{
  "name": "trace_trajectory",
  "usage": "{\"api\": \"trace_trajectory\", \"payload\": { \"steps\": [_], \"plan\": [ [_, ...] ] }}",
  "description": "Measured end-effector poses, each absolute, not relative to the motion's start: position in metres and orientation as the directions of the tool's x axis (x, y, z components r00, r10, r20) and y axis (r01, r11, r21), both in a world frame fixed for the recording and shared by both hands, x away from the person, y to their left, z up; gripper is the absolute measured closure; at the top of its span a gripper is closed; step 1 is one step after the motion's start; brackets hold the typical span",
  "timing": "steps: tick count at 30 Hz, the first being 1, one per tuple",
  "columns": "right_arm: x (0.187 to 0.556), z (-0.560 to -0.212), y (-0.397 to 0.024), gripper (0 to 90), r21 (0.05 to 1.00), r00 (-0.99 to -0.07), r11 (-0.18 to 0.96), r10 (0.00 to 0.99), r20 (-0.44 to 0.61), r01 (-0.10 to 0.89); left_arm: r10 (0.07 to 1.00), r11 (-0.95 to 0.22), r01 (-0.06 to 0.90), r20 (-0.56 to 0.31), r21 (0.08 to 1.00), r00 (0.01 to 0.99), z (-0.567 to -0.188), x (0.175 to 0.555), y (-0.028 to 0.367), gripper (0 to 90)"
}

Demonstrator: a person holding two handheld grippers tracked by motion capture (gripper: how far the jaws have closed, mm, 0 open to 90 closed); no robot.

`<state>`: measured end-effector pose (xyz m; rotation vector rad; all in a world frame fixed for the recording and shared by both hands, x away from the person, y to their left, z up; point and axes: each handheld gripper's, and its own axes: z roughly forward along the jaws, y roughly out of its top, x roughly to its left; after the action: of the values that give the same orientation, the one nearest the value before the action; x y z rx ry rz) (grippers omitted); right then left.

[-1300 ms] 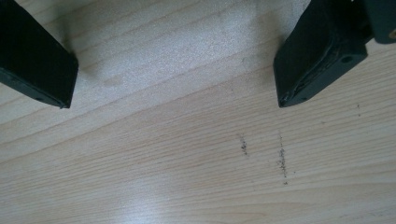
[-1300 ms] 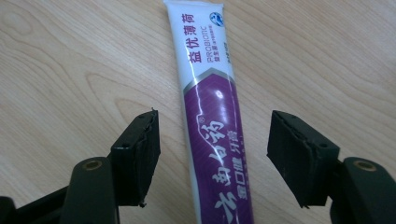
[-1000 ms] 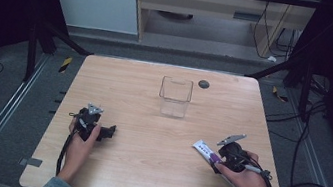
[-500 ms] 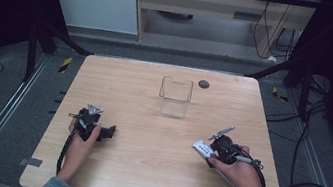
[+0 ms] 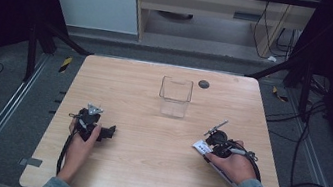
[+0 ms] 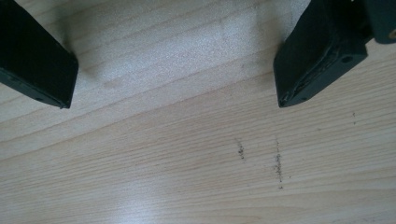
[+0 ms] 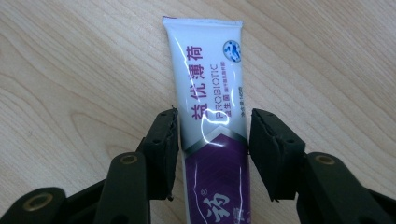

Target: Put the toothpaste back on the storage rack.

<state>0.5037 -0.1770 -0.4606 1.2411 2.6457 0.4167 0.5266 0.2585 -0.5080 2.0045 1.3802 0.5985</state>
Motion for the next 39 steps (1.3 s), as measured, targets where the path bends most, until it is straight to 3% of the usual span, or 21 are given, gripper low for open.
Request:
{"api": "trace_trajectory", "payload": {
  "steps": [19, 33, 39],
  "plan": [
    [0.5078, -0.4652, -0.1771, 53.1, 0.29, -0.645, 0.628, 0.763, -0.043, 0.722, 0.937, -0.257, 0.653, 0.018, 0.712, 0.35, -0.5081, 0.5266, 0.2585, 0.0],
    [0.5108, -0.4658, -0.1761, 58.4, 0.263, -0.646, 0.633, 0.762, -0.041, 0.728, 0.937, -0.257, 0.653, 0.018, 0.712, 0.349, -0.5081, 0.5265, 0.2585, 0.0],
    [0.5083, -0.4657, -0.1731, 65.0, 0.261, -0.662, 0.652, 0.747, -0.061, 0.712, 0.937, -0.258, 0.653, 0.018, 0.712, 0.35, -0.5081, 0.5265, 0.2585, 0.0]
  ]
}}
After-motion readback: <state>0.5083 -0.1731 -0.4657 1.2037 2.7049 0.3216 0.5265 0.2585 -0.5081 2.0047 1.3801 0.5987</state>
